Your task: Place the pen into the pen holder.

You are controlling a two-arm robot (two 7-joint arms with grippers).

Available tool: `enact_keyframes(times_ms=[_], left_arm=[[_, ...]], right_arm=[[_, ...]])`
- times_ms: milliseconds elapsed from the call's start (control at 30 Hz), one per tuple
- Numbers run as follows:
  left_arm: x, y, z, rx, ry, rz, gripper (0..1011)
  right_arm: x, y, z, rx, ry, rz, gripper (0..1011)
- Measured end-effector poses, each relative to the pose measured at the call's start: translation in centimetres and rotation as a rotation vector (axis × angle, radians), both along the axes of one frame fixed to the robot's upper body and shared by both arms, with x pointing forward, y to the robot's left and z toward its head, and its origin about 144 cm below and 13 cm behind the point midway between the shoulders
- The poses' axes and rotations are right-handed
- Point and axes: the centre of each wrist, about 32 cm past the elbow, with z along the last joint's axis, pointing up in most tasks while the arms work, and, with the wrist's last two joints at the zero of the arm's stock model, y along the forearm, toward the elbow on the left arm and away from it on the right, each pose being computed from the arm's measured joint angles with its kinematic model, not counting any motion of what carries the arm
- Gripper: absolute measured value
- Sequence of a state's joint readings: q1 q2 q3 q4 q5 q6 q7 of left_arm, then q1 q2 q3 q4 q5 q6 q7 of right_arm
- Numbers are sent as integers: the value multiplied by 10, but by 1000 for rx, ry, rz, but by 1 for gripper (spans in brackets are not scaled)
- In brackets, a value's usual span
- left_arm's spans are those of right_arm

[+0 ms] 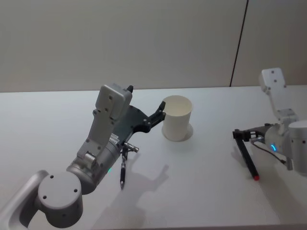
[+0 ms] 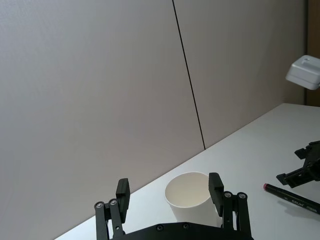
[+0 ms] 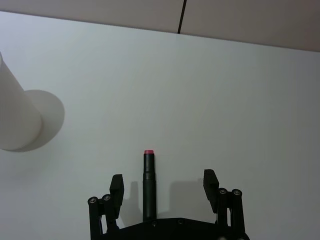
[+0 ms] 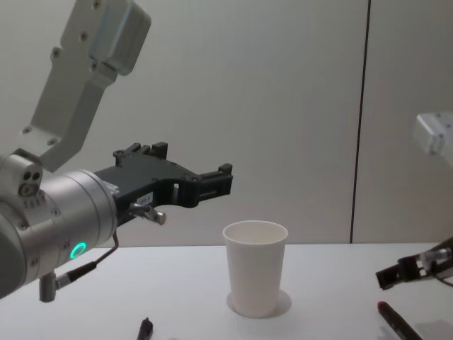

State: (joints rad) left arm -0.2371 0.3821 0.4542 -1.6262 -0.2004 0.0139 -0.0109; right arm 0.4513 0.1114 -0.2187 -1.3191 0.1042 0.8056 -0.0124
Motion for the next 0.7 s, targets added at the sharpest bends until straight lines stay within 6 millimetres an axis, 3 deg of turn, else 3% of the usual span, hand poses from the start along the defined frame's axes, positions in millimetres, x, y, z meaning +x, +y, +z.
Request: enact_keyframes(times_ms=[700], left_arm=[[0, 0, 0, 0, 0, 0, 1003]], right_arm=[[34, 9, -20, 37, 99, -11, 1001]])
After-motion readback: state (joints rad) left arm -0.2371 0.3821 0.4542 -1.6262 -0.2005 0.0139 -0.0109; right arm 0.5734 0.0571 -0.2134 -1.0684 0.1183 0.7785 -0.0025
